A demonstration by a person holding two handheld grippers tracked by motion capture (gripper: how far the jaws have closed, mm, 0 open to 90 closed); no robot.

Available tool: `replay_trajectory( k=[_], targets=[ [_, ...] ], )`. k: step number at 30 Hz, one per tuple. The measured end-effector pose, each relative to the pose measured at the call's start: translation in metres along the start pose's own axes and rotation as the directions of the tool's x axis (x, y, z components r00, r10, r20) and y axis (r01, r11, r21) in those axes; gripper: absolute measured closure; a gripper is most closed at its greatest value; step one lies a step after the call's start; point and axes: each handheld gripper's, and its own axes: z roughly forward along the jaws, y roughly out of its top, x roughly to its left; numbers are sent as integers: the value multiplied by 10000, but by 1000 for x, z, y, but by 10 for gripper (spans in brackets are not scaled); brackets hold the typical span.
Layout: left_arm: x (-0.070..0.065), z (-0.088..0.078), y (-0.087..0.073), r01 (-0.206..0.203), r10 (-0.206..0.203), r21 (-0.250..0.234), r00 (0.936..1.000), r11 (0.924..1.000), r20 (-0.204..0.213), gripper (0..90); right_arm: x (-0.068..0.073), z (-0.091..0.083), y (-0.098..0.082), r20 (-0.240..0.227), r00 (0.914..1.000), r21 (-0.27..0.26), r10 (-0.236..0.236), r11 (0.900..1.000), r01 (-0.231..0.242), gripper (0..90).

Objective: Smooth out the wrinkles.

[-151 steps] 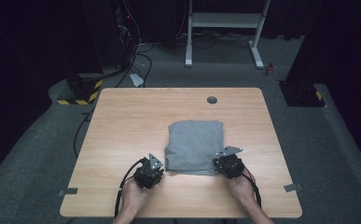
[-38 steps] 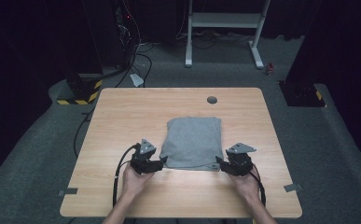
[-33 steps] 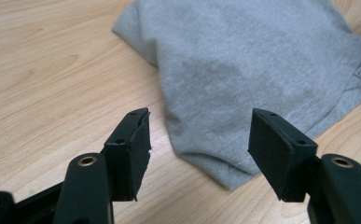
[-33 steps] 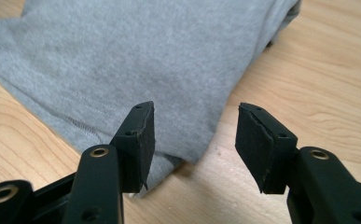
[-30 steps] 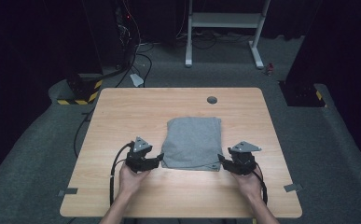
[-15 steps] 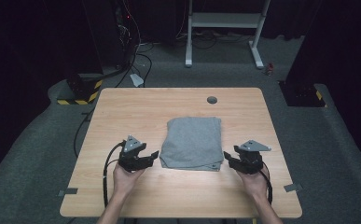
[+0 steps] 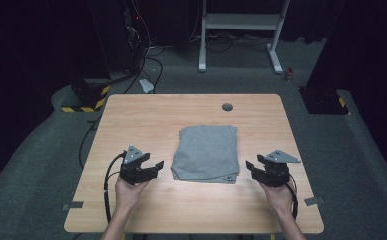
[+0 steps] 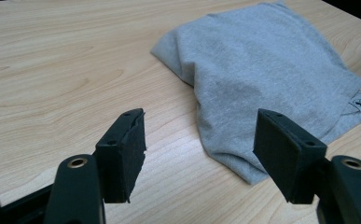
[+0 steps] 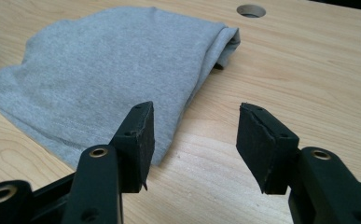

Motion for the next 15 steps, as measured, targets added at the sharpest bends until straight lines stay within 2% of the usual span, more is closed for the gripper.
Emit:
replay_trajectory(
  k=[2,9,15],
  targets=[
    [1,-1,-1,90,-90,-22,10000,10000,-27,339,-1,-2,0,-2,9999,-28,139,9999,-139,461],
    [7,-5,-3,199,-200,-126,9998,9997,-62,333,-4,-7,-1,58,9999,-145,111,9998,-110,455],
    [10,-9,-5,344,-346,-254,9994,9991,-84,331,-8,-12,-3,101,9995,-267,291,9992,-288,451]
  ],
)
